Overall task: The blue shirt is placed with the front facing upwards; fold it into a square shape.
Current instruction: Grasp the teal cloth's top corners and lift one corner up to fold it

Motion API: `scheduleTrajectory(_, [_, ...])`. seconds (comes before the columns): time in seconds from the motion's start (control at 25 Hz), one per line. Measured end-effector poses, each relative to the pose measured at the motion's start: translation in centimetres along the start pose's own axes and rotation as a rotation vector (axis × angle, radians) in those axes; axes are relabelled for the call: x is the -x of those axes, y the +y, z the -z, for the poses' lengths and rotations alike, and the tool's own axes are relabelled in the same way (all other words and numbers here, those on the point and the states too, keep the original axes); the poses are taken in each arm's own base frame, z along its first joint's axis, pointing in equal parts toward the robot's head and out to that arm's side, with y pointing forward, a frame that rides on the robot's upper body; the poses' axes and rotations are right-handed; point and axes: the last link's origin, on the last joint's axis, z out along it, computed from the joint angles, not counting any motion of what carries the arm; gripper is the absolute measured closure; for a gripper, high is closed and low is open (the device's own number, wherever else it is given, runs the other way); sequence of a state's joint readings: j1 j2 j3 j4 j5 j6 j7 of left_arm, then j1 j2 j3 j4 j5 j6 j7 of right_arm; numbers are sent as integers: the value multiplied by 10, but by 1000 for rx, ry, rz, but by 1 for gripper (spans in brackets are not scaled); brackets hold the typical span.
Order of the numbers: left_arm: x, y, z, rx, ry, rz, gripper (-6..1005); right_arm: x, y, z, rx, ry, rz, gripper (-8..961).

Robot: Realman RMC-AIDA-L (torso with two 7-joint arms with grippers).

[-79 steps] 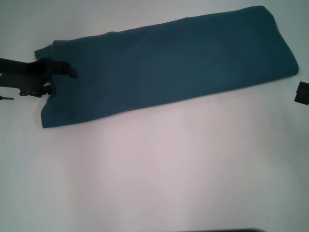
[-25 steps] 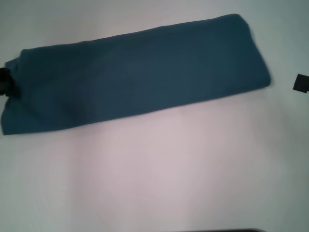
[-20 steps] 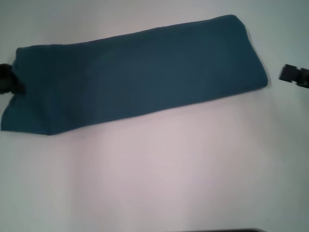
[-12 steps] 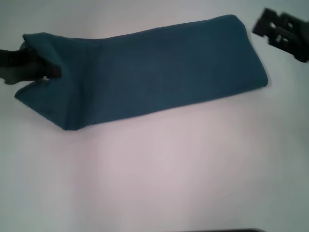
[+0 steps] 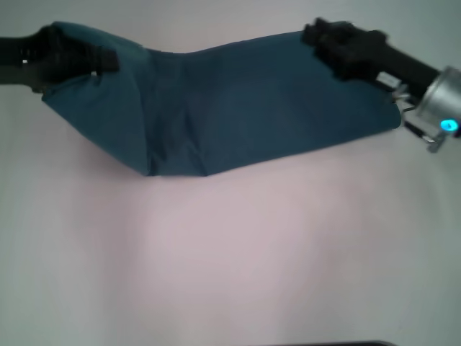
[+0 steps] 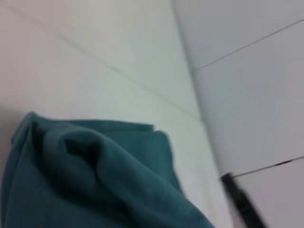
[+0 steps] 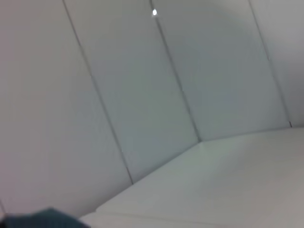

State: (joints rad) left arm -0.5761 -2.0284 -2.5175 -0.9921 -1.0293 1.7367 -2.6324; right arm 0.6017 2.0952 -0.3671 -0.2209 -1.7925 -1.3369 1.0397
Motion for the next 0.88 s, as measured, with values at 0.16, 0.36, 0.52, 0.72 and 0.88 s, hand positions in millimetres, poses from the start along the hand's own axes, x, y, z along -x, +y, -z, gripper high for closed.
scheduleTrajectory(0.16, [-4,12,4,84,24,-9,951,-9,21,-23,58,0,5,613])
scheduleTrajectory(0.36, [-11,23,13,178,86,-17,951,-33,49,-44,96,56,80,774])
scheduleTrajectory(0.52, [-15,25,16,189,108,-13,952,-53,60,-42,82,101,122,924])
scheduleTrajectory(0.72, [-18,26,14,192,120,-10,952,-67,61,-40,15,130,164,938])
scheduleTrajectory(0.88, [-17,30,6,210,108,-2,952,-70,69,-52,29,169,221,938])
